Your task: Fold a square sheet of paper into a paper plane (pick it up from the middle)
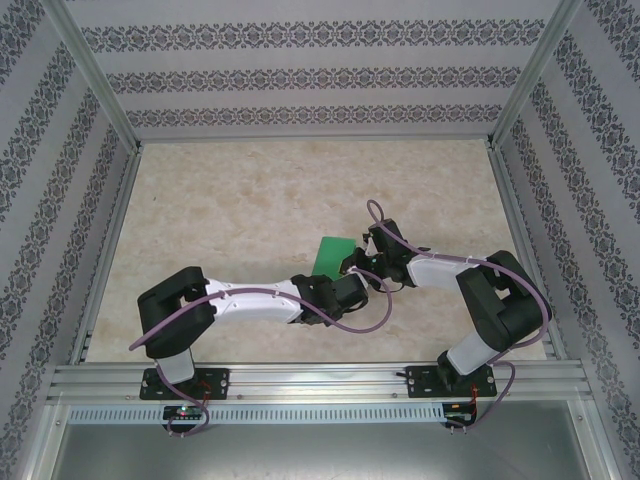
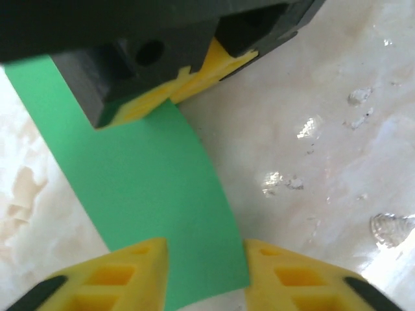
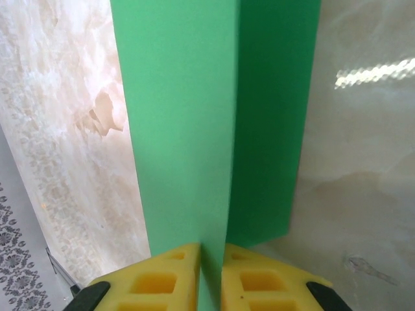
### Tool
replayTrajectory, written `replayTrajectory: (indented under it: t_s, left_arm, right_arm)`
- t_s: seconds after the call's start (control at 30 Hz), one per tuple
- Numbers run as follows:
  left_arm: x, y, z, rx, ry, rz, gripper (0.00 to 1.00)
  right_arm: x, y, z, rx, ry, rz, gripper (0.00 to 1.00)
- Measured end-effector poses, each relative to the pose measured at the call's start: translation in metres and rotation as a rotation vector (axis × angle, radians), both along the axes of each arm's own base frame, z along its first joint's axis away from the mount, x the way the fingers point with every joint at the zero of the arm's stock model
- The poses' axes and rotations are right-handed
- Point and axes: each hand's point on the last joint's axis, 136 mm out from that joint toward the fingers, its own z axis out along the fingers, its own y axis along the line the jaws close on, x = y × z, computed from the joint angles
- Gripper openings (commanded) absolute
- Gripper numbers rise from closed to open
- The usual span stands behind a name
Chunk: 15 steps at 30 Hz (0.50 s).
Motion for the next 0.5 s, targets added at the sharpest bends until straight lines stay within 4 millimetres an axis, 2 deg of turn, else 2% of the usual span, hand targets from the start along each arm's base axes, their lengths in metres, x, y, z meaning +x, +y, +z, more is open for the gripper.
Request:
replayTrajectory:
  t_s: [0.17,0.23,0.37,0.5]
  left_arm:
    - [0.001,-0.001,0.016,-0.036,-0.019,0.000,0.04]
    - [0.001,-0.002,0.018,-0.042,-0.021,0.001,0.00]
    - [0.000,-0.003,0.018,-0.059,0.007,-0.003,0.00]
    - [-0.001,-0.005,0.024,-0.121,0.073,-0.010,0.00]
  right_arm:
    - [0.000,-0.004,-0.002,-0.007,0.010,-0.004,0.19]
    - [-0.001,-0.005,-0.002,-0.011,0.010,-0.001,0.21]
    - [-0.001,-0.009,-0.002,-0.019,0.010,0.006,0.28]
    - [0.000,-0.019,0.010,-0.029,-0.014,0.005,0.33]
